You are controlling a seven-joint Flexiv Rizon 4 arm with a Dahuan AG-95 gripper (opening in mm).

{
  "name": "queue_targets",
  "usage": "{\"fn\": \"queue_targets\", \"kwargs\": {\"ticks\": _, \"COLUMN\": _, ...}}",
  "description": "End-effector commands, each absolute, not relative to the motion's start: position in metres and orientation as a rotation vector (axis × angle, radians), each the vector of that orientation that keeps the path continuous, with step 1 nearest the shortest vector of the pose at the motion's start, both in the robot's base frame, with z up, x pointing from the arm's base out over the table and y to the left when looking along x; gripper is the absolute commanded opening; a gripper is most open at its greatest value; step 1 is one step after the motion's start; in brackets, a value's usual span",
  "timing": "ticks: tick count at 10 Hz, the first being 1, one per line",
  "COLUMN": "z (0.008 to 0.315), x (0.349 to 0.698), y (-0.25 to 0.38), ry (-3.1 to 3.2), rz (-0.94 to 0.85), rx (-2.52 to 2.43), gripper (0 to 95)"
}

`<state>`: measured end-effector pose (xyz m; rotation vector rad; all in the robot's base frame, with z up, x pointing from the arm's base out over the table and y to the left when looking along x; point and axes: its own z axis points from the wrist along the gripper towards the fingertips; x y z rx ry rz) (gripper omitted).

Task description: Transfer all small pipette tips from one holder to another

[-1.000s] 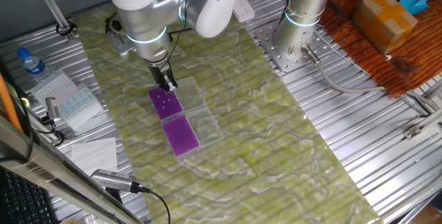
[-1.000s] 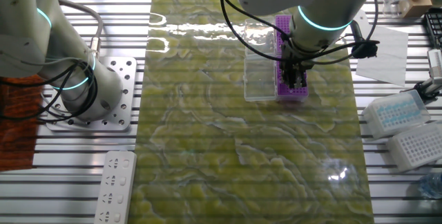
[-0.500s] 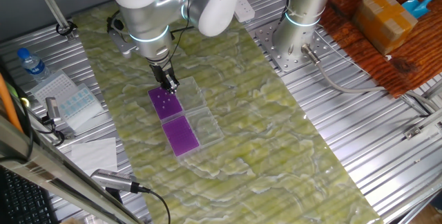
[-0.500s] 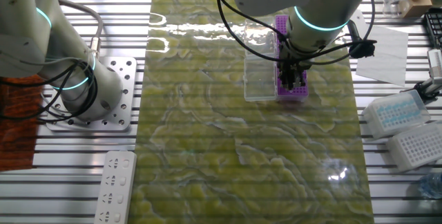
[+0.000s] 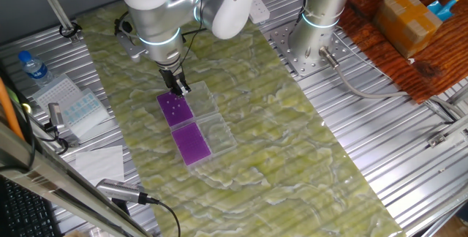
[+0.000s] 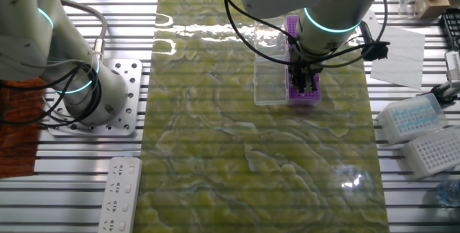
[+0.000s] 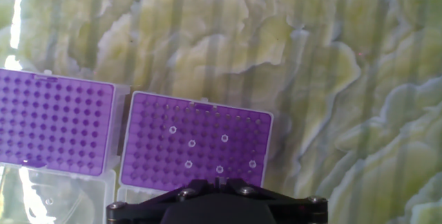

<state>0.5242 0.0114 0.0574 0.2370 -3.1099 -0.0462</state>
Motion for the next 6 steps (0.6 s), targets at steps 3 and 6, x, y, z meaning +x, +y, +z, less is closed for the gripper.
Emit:
{"fn": "queue_targets", "kwargs": {"ticks": 3, "z": 0.0575, "x": 0.5232, "y": 0.0109, "ry": -3.11, "rz": -0.047, "rx": 0.234, "gripper": 19.0}}
{"fn": "queue_targets", "kwargs": {"ticks": 6, "z": 0.0563, "x": 0.5206, "y": 0.0102, "ry": -3.11, "rz": -0.046, "rx": 0.235, "gripper": 19.0}}
